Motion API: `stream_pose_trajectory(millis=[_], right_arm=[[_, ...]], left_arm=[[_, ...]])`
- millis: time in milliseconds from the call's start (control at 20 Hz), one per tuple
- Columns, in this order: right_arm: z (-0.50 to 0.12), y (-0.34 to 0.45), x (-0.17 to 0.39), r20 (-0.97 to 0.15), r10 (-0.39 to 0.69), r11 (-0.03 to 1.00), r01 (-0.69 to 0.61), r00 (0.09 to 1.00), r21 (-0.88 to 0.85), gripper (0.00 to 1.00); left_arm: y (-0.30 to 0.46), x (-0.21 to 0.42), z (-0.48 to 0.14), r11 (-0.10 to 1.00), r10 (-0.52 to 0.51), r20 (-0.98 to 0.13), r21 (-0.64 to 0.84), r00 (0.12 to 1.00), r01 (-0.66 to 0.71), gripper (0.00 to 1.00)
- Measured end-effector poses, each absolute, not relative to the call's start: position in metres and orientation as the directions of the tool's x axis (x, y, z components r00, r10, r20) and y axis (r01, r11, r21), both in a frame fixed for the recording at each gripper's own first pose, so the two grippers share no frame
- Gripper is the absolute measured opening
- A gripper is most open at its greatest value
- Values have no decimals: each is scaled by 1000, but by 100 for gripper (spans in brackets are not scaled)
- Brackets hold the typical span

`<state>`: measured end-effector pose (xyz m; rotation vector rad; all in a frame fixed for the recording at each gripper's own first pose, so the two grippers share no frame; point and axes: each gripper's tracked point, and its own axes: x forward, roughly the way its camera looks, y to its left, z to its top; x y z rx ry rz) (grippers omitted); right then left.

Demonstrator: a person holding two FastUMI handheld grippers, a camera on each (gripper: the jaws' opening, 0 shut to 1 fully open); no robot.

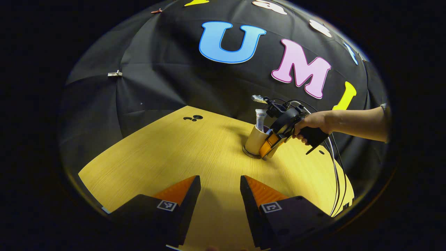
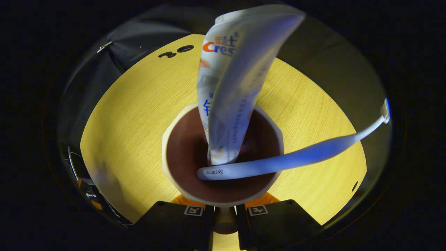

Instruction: Put the toothbrush and toothpaste on the desktop into the cup, then pick up the cup and place it on the coaster on the desktop.

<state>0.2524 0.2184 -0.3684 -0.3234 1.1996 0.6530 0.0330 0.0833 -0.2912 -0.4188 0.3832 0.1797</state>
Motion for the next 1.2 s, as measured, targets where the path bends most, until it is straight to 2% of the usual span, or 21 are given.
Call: stream_pose_trajectory(millis=[50,250,300,350,400,450,550,700,950,1200], right_arm=[[-366,219,252,-931,299,777,-620,209,110,27],[-363,222,249,-933,298,767,-632,202,108,46],[-363,219,250,-935,289,763,-639,204,96,41],[-364,216,250,-936,279,760,-645,215,79,54],[-362,213,251,-936,273,758,-648,224,66,52],[-361,212,250,-934,279,758,-649,223,71,65],[-354,207,252,-929,279,763,-643,244,61,73],[-343,197,254,-915,280,779,-626,292,38,76],[-311,173,248,-866,306,815,-579,396,23,97],[-266,136,233,-794,301,864,-504,527,-7,98]], left_arm=[[84,33,-292,899,91,-398,-361,913,-247,72],[85,33,-291,895,86,-399,-373,913,-247,72],[86,34,-292,894,86,-399,-373,913,-247,72],[86,36,-291,895,86,-399,-373,913,-247,72],[87,36,-289,895,85,-398,-373,914,-245,72],[87,36,-288,895,83,-396,-373,914,-243,72],[86,36,-288,899,81,-395,-368,915,-239,72],[86,35,-286,901,76,-403,-365,912,-236,72],[78,39,-277,909,43,-423,-359,905,-211,72],[68,42,-257,928,-2,-433,-337,902,-160,73]])
